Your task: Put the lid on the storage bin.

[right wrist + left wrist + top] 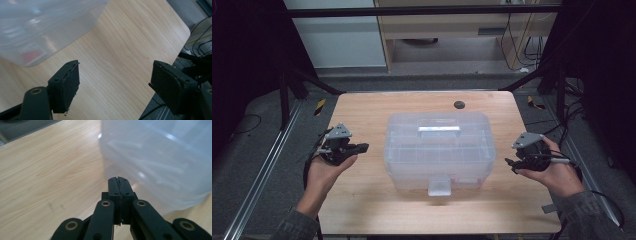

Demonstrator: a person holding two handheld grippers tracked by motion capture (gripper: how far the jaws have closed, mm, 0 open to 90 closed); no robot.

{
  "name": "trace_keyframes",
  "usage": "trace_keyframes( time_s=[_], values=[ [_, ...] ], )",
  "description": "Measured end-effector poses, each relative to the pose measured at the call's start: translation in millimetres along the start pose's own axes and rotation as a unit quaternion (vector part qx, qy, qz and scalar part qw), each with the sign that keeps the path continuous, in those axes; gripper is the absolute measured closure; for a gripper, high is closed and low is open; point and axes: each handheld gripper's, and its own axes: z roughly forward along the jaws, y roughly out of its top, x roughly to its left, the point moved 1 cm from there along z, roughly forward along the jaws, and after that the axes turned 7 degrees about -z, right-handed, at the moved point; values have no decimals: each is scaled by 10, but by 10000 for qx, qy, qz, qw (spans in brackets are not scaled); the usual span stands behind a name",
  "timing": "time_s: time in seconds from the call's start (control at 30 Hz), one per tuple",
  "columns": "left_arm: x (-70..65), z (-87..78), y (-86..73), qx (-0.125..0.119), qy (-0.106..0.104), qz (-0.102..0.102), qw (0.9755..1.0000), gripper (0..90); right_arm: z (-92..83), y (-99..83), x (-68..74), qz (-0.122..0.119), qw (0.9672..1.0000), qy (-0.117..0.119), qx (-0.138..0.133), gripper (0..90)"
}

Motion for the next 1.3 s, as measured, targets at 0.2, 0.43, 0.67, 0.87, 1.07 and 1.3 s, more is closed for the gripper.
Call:
trace_keyframes(
  time_s=[0.2, 0.43, 0.67, 0.87, 1.07, 1.3],
  values=[
    [264, 248, -19, 332, 163, -215, 9991, 898, 234, 15, -152, 273, 9995, -91, 136, 272],
    [405, 545, -37, 619, 324, -259, 9972, 899, 589, -37, -309, 765, 9966, -45, 286, 243],
    [492, 728, -69, 903, 551, -197, 9942, 899, 843, -98, -476, 1228, 9918, -72, 355, 211],
    [615, 877, -138, 972, 717, -317, 9922, 899, 1049, -151, -554, 1608, 9863, 8, 372, 189],
    [701, 980, -226, 972, 829, -371, 9911, 895, 1200, -158, -588, 1733, 9837, -28, 475, 179],
    [790, 1105, -327, 813, 1100, -661, 9884, 589, 1354, -152, -597, 2081, 9772, 12, 413, 160]
  ],
)
